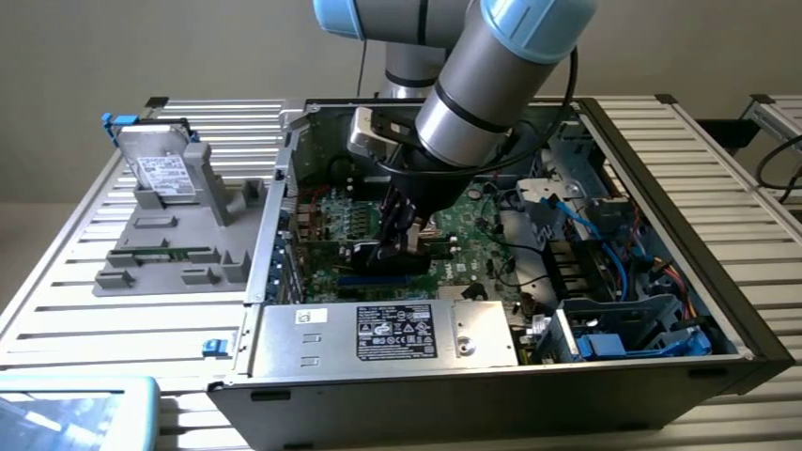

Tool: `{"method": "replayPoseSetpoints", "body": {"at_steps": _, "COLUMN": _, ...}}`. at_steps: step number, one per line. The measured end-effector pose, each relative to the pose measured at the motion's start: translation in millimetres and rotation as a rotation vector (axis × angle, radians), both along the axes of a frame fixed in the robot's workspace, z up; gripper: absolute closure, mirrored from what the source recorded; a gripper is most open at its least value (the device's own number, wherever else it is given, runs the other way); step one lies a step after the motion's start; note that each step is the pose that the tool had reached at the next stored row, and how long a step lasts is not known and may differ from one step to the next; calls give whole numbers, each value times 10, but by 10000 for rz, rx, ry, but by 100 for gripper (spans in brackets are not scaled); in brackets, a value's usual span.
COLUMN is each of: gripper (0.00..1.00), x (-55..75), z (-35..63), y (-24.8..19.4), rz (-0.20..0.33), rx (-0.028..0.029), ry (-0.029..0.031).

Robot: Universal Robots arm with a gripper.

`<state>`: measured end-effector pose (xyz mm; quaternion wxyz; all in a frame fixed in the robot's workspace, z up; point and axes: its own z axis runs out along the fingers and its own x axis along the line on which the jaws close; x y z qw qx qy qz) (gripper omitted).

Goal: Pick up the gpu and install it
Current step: 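Insert the gpu into the slot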

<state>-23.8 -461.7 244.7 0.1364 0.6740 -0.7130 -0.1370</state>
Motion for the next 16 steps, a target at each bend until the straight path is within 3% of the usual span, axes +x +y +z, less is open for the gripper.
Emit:
{"method": "replayPoseSetpoints", "body": {"at_steps": 8, "gripper": 72, "x": 0, "z": 0, "y": 37, "rz": 57, "rx": -144, "ry": -27}}
{"method": "replayPoseSetpoints", "body": {"at_steps": 16, "gripper": 72, "x": -1, "z": -3, "y": 61, "rz": 92, "rx": -154, "ry": -35}}
